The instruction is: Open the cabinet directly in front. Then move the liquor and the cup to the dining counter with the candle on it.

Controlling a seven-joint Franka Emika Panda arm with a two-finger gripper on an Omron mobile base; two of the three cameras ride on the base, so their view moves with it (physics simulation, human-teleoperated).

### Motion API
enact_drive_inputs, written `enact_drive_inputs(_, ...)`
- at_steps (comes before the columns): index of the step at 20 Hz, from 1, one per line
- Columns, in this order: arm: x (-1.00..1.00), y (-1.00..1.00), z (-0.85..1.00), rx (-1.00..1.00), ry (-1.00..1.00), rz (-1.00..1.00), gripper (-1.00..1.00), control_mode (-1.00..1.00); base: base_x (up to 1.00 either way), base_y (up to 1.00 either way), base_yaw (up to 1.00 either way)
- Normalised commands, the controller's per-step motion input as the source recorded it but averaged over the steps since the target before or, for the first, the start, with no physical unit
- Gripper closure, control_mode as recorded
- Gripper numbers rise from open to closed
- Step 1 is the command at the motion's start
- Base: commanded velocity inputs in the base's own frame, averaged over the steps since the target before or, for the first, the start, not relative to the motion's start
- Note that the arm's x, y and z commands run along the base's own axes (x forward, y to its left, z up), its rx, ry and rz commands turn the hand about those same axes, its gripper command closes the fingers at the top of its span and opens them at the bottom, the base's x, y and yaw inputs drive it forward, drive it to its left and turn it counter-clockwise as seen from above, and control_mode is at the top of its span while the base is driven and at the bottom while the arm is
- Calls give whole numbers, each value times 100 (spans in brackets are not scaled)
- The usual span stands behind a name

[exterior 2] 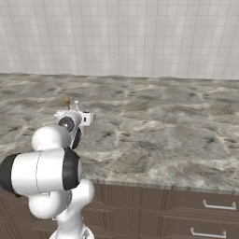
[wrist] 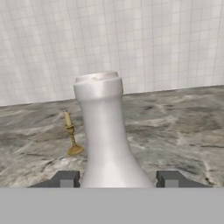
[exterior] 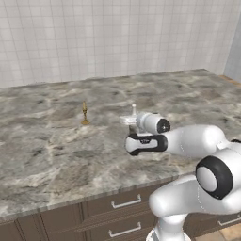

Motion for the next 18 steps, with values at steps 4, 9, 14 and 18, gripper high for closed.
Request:
enact_drive_inputs(4,11,0,0,0,0,0,100,-100,0,0,0)
enact_drive_inputs(9,18,0,-2,0,0,0,100,-100,0,0,0)
enact_drive_inputs(14,36,0,-14,0,0,0,100,-100,0,0,0)
enact_drive_inputs(18,49,3,-16,0,0,0,100,-100,0,0,0)
